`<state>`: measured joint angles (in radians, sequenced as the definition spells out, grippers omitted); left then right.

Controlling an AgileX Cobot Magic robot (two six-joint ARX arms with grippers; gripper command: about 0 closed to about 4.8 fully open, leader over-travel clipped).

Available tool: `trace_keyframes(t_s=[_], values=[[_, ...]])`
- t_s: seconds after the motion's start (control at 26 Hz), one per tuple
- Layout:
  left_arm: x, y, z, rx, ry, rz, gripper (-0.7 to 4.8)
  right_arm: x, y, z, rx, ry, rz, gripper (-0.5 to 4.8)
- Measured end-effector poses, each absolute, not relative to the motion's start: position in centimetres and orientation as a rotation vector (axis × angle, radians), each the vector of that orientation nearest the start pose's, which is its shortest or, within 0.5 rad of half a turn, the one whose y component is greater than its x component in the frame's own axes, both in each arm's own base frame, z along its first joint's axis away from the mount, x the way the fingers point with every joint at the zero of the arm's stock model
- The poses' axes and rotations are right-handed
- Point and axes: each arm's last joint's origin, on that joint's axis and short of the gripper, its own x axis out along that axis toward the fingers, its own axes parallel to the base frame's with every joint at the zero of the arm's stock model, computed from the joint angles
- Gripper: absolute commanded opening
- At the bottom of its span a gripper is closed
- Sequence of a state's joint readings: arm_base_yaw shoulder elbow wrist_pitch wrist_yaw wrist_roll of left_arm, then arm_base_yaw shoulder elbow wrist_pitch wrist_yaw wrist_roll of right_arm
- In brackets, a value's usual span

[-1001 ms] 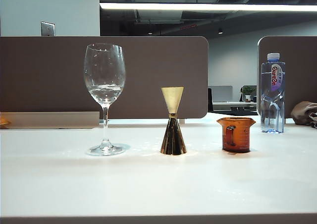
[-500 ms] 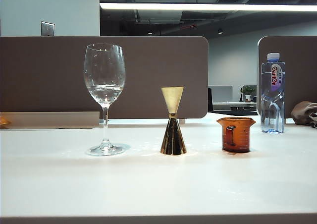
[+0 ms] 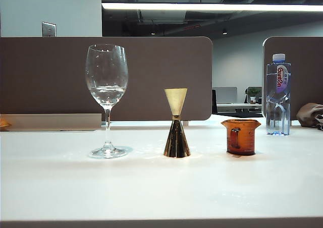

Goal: Pick up the small amber measuring cup and pour the water in it into the jigger, then pick up the jigger and pour the water in it into the wine glass.

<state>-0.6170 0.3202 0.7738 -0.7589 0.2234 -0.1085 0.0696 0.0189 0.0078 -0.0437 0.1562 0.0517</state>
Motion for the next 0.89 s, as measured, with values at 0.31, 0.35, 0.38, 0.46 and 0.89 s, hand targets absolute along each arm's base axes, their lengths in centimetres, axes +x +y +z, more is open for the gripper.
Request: trace_keyframes(t_s=[0.31, 0.35, 0.38, 0.46, 0.89], values=[[4.1, -3.7, 31.9, -0.040, 0.353, -0.816, 0.26, 9.7, 0.2, 16.3, 0.048, 0.028, -0.087, 0.02], [4.1, -3.7, 31.9, -0.040, 0.353, -0.816, 0.26, 9.7, 0.2, 16.3, 0.048, 0.028, -0.088, 0.02], [4.1, -3.7, 31.9, -0.040, 0.354, -0.816, 0.26, 9.7, 0.2, 16.3, 0.049, 0.027, -0.088, 0.02], [4.1, -3.7, 31.9, -0.040, 0.353, -0.816, 0.26, 9.7, 0.2, 16.3, 0.049, 0.027, -0.088, 0.02], [4.1, -3.7, 31.9, -0.040, 0.353, -0.816, 0.26, 9.6, 0.5, 15.1, 0.043, 0.147, 0.016, 0.02]])
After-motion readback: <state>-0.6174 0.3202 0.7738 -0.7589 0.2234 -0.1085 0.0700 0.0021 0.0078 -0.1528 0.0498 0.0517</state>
